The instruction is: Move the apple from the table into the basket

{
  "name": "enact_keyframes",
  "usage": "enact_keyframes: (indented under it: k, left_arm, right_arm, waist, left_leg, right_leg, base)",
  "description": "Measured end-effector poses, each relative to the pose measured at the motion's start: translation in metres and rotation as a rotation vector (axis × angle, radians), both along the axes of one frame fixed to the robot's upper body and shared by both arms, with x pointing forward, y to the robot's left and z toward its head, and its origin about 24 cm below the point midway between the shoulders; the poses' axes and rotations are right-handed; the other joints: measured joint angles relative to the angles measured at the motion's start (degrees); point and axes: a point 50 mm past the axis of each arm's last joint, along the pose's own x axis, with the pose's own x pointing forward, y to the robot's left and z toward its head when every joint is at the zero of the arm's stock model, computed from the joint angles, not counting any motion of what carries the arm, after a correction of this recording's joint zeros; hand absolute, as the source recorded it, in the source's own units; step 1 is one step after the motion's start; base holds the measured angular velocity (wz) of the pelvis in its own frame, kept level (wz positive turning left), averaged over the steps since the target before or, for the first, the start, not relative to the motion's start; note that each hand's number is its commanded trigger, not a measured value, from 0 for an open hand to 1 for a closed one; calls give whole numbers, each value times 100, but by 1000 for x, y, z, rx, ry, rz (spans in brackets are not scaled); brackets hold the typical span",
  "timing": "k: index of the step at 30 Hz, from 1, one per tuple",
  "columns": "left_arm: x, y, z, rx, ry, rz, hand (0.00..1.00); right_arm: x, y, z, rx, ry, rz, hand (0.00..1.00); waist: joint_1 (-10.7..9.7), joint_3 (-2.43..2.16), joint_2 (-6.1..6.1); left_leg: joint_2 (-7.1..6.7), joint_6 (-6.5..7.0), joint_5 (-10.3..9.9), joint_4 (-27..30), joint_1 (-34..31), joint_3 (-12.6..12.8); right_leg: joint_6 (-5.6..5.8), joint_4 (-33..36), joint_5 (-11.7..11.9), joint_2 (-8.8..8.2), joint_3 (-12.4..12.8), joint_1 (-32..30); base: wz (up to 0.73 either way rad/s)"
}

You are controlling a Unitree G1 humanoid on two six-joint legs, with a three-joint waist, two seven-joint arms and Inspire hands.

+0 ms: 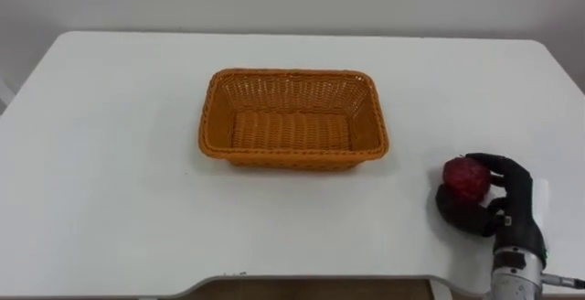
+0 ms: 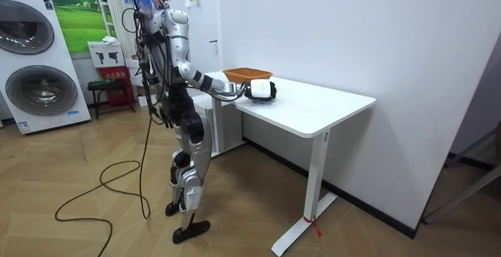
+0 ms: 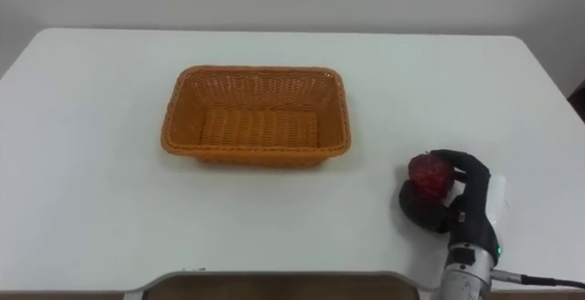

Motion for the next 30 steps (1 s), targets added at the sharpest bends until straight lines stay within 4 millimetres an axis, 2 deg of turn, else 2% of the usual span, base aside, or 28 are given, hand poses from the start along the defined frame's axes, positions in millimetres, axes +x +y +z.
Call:
enact_keyframes:
  k: [5, 12, 18, 24, 30]
  left_arm:
    - [0, -1, -1, -14, 14, -2, 0]
    - [2, -2, -2, -18, 19, -24, 0]
    - [-3, -3, -2, -3, 35, -31, 0]
    - [1, -3, -2, 3, 26, -33, 0]
    - [10, -6, -2, 3, 3, -59, 0]
  right_arm:
    - [16, 6, 23, 2, -111, 26, 100]
    - [46, 19, 69, 22, -324, 85, 100]
    - [51, 27, 93, 35, -432, 122, 100]
    - [56, 39, 104, 65, -466, 210, 100]
    - [59, 50, 103, 34, -421, 307, 100]
  waist:
    - [-1, 14, 22]
    - [124, 12, -47]
    - [191, 8, -70]
    - [287, 18, -86]
    - [301, 35, -73]
  left_leg:
    - [-1, -4, 5, 3, -61, -4]
    - [-4, -9, 9, -35, -53, -10]
    - [-21, -23, 68, -236, 102, -112]
    - [-13, -63, 139, -421, 192, -190]
    - [-14, -71, 145, -466, 185, -364]
  right_leg:
    - [0, 11, 0, 2, 0, -69]
    - [0, -11, 0, 3, -5, -72]
    - [2, -22, 1, 1, -103, 24]
    - [2, -24, 2, 19, -166, 36]
    - [2, -15, 2, 39, -136, 14]
  base:
    - [0]
    - [0]
    - [6]
    - [3]
    - [4]
